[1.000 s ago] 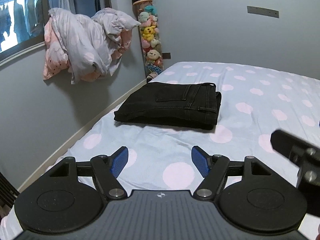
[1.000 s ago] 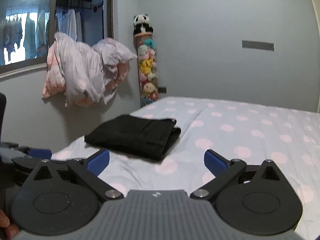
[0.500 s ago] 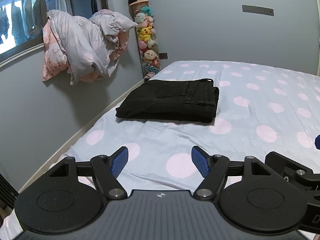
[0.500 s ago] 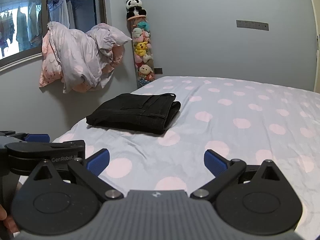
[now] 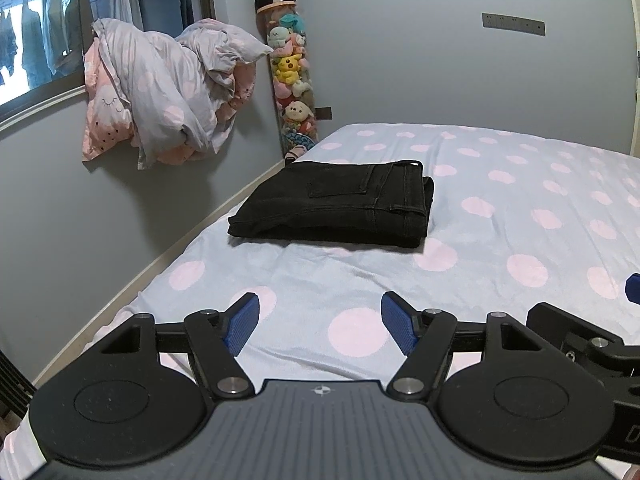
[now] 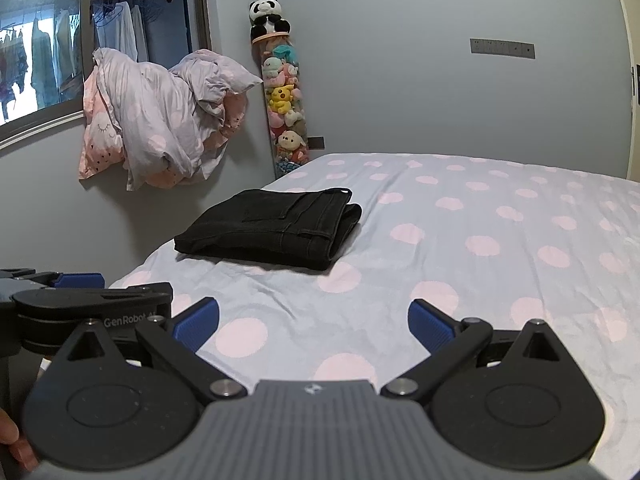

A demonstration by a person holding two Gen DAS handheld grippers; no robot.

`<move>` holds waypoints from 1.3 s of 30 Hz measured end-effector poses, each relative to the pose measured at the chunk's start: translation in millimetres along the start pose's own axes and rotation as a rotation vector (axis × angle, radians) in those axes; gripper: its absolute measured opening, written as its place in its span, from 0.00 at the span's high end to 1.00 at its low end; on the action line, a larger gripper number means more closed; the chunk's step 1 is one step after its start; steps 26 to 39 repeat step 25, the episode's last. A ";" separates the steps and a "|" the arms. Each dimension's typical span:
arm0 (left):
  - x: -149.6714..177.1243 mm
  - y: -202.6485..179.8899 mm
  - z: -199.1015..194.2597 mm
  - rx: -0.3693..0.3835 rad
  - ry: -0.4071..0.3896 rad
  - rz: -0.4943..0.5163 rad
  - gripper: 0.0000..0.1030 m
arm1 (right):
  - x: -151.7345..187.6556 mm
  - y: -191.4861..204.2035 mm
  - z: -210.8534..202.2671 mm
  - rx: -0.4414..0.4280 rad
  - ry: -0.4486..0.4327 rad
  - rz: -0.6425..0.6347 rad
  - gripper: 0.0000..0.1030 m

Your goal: Fold clothes

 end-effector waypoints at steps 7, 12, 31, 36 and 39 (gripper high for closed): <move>0.5 -2.6 -0.4 -0.001 -0.003 0.013 0.28 | 1.7 -1.3 0.4 -0.008 0.009 0.010 0.01; 0.2 -3.7 -0.2 -0.003 0.005 0.005 0.27 | 2.3 -2.7 -0.5 -0.017 0.009 0.018 0.01; 0.2 -4.6 0.4 -0.002 0.012 0.022 0.27 | 2.7 -3.9 -0.1 -0.022 0.010 0.025 0.01; 0.2 -4.6 0.4 -0.002 0.012 0.022 0.27 | 2.7 -3.9 -0.1 -0.022 0.010 0.025 0.01; 0.2 -4.6 0.4 -0.002 0.012 0.022 0.27 | 2.7 -3.9 -0.1 -0.022 0.010 0.025 0.01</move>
Point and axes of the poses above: each gripper's, at about its wrist camera, not at the fingertips, and z roughly the way its jaws point, y to its left, x to its underside, the point moved 10 cm from there along z, roughly the way its jaws point, and after that the axes turned 8 degrees about -z, right-handed, at the moved point
